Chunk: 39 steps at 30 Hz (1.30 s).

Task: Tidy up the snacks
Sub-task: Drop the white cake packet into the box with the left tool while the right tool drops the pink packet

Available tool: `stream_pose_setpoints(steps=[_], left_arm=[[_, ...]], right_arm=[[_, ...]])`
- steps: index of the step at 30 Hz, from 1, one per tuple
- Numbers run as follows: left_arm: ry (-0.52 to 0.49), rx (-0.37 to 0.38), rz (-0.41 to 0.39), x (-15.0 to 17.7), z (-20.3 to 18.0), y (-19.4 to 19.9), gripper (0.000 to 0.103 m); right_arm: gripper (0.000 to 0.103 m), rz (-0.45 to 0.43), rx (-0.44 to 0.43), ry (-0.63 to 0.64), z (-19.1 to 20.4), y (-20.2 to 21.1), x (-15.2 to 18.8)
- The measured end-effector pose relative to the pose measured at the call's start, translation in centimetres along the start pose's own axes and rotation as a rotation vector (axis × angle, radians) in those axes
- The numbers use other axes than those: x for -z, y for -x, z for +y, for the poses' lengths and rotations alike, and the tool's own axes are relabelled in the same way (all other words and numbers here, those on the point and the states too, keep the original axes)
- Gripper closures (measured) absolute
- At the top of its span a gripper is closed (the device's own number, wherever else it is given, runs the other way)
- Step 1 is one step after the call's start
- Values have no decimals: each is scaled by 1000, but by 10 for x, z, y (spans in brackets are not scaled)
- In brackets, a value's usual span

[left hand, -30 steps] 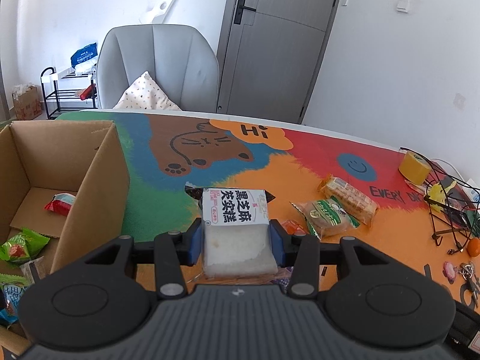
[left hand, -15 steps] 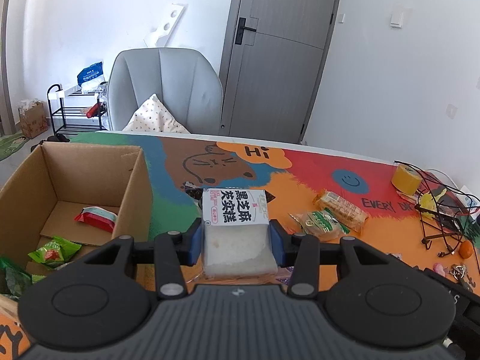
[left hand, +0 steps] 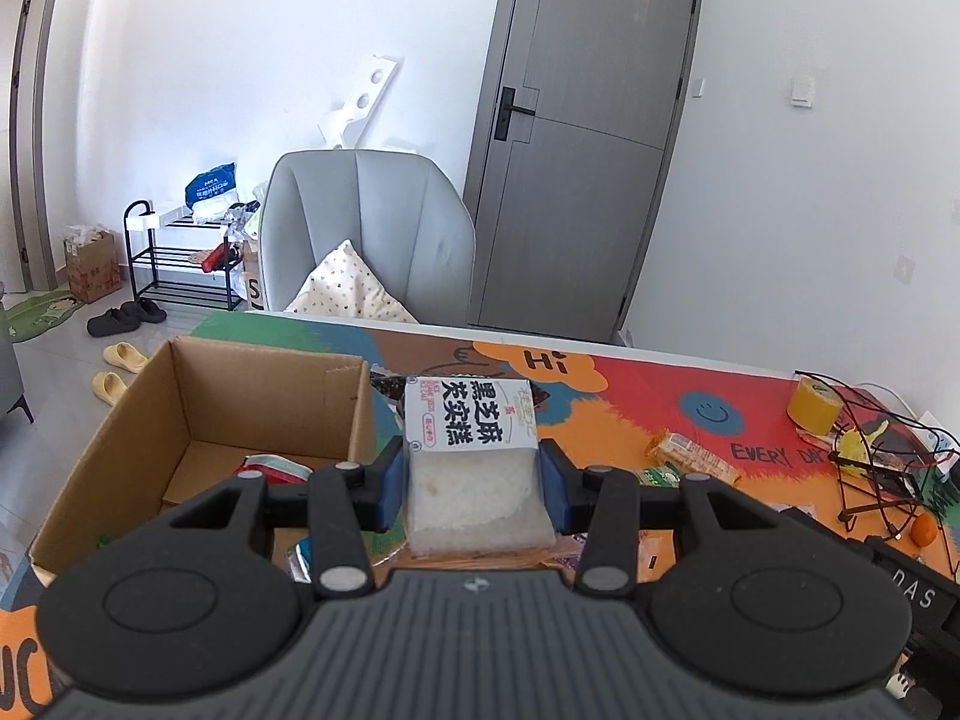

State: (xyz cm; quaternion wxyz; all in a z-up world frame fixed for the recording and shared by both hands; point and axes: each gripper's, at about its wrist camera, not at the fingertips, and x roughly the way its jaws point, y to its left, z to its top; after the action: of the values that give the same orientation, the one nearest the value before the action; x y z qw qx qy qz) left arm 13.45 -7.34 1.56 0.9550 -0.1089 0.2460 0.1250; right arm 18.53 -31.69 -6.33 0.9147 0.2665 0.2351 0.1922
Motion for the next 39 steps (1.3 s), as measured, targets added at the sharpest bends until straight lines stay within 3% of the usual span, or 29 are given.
stream_pose_setpoints(steps=[16,39], left_arm=[[87,-33,-47,-12,55,23,58],[232,-70,5,-13,143,-7,58]], right_arm=[[76,10,-73,39,47,-2,6],[76,127,-155,163,125,-57,28]])
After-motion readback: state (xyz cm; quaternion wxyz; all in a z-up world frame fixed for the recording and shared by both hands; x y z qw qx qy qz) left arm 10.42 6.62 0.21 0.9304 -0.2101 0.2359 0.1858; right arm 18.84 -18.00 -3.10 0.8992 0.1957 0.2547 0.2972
